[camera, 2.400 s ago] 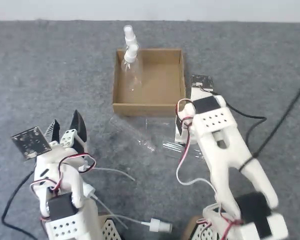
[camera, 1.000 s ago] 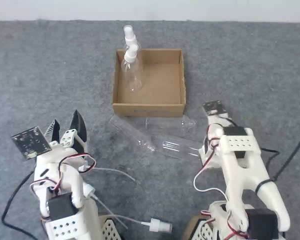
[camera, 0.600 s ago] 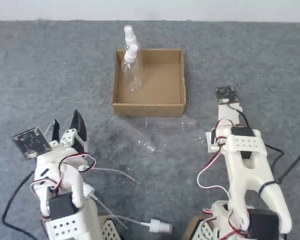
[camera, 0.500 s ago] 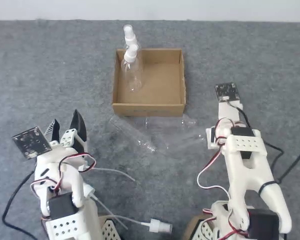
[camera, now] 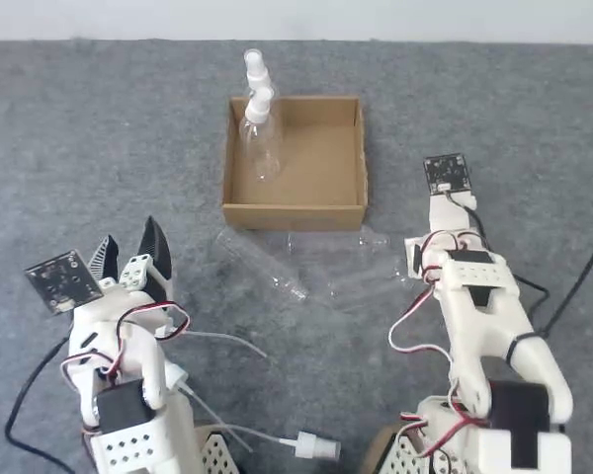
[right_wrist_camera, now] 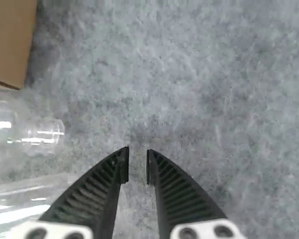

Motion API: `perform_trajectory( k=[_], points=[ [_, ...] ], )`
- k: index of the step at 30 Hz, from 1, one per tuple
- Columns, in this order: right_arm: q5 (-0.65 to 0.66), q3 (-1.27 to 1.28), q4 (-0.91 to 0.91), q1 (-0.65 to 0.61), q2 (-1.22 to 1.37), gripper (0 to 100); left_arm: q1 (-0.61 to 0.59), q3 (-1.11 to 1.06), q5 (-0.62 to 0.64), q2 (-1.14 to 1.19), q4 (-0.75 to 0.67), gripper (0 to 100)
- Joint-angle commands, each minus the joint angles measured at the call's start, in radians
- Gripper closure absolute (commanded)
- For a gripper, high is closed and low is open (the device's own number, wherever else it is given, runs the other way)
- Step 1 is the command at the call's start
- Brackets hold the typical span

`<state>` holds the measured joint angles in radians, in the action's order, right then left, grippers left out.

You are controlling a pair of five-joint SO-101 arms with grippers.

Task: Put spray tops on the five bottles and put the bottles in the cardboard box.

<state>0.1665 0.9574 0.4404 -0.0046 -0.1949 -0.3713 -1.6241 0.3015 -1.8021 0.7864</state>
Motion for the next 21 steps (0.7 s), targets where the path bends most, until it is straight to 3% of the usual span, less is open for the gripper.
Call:
perform_trajectory(
  k=[1,8,12,18,21],
  points=[
    [0.003,-0.092,0.022,0.002,-0.019,97.4,-0.008,0.01,-0.006,-0.017,-0.032,79],
    [0.002,-0.245,0.266,0.004,-0.096,97.3,-0.008,0.01,-0.006,-0.017,-0.032,79],
    [-0.103,-0.313,0.372,-0.015,-0.143,95.8,-0.008,0.01,-0.006,-0.017,-0.032,79],
    [-0.247,-0.367,0.57,-0.101,-0.182,73.4,-0.008,0.01,-0.006,-0.017,-0.032,79],
    [-0.322,-0.37,0.624,-0.14,-0.185,69.6,-0.008,0.01,-0.006,-0.017,-0.032,79]
  ],
)
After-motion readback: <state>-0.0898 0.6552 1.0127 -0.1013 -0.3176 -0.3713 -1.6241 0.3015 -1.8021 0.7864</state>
